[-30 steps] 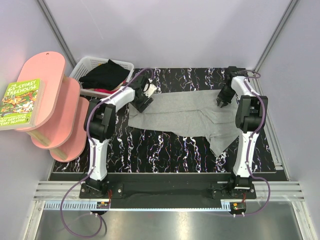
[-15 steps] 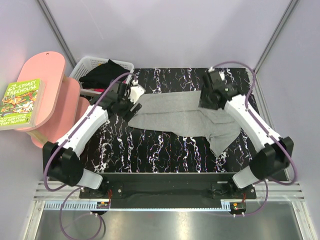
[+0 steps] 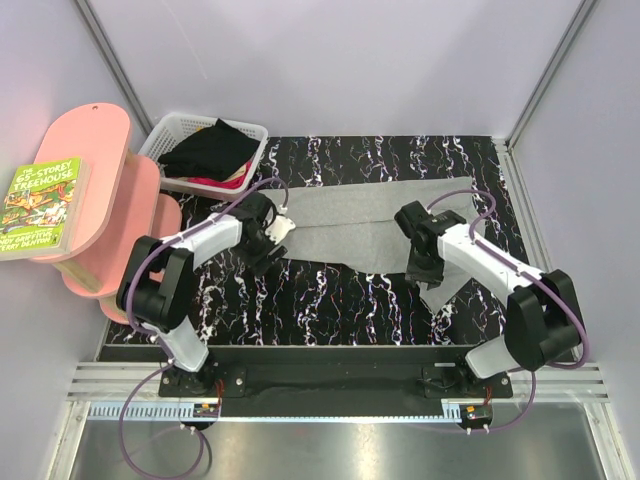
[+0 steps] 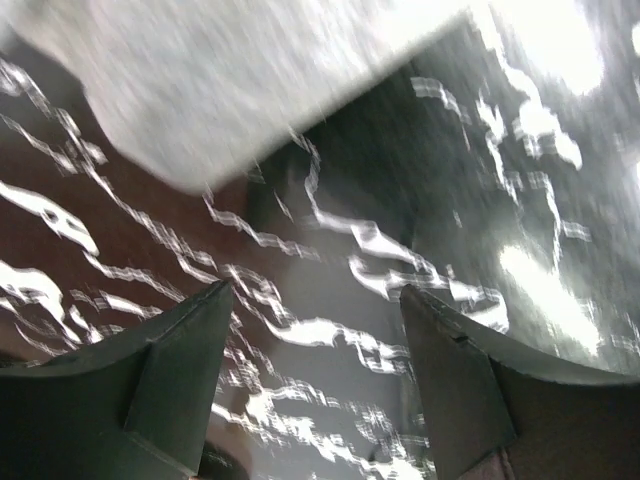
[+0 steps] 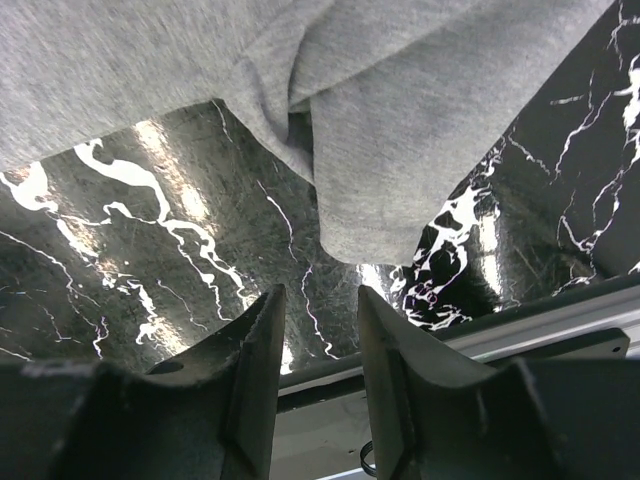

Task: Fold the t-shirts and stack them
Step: Grap the side of the flattened tshirt closest away from the robot with both arms

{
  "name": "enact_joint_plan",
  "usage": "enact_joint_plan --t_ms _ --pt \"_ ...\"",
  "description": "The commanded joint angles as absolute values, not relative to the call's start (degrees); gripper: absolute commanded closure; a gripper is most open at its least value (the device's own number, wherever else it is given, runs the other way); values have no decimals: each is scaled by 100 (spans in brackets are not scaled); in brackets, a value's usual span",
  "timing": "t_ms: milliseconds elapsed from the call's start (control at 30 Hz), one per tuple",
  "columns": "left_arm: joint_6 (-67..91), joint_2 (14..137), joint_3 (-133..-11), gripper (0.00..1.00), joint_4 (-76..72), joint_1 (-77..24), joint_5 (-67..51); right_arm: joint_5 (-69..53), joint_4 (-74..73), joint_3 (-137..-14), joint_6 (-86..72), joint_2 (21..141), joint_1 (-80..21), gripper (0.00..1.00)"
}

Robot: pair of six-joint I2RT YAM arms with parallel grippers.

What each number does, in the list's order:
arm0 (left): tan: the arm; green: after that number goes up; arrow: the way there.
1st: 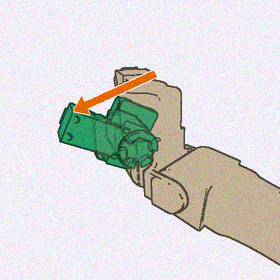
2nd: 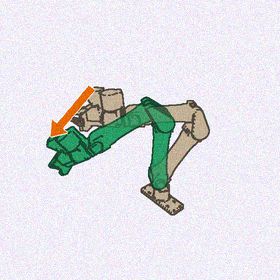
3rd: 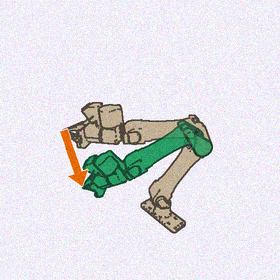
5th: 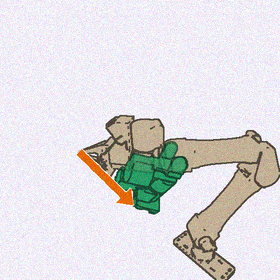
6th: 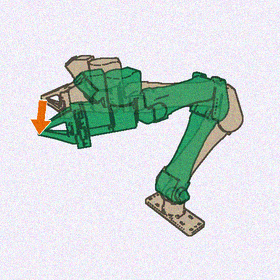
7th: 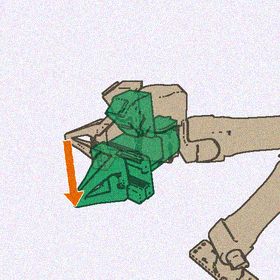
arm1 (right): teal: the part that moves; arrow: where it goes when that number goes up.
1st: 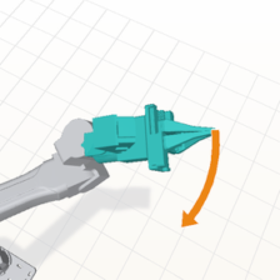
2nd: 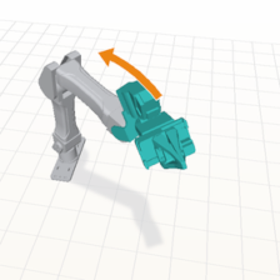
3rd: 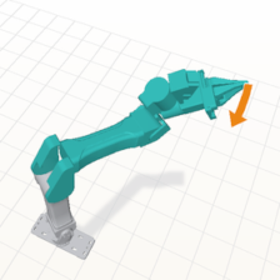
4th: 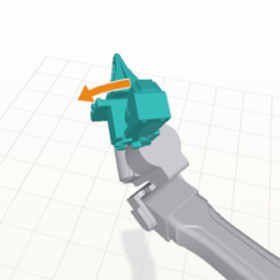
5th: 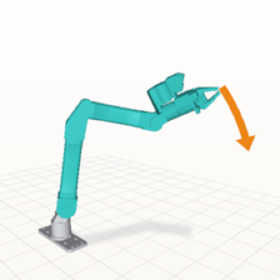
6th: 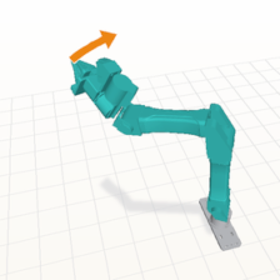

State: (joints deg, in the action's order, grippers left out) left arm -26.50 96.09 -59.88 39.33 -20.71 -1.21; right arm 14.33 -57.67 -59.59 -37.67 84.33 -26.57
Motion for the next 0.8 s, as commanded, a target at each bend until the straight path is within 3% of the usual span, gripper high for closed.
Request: enact_joint_plan --t_ms 0,767 --pt "-2549 9843 -6503 27 3498 -2013 -105 1634 -5704 -5748 -4148 8261 -2742 57" --pt "-2189 10775 -7207 27 3138 -1960 -176 2225 -5432 -5713 -4412 9492 -2751 56"
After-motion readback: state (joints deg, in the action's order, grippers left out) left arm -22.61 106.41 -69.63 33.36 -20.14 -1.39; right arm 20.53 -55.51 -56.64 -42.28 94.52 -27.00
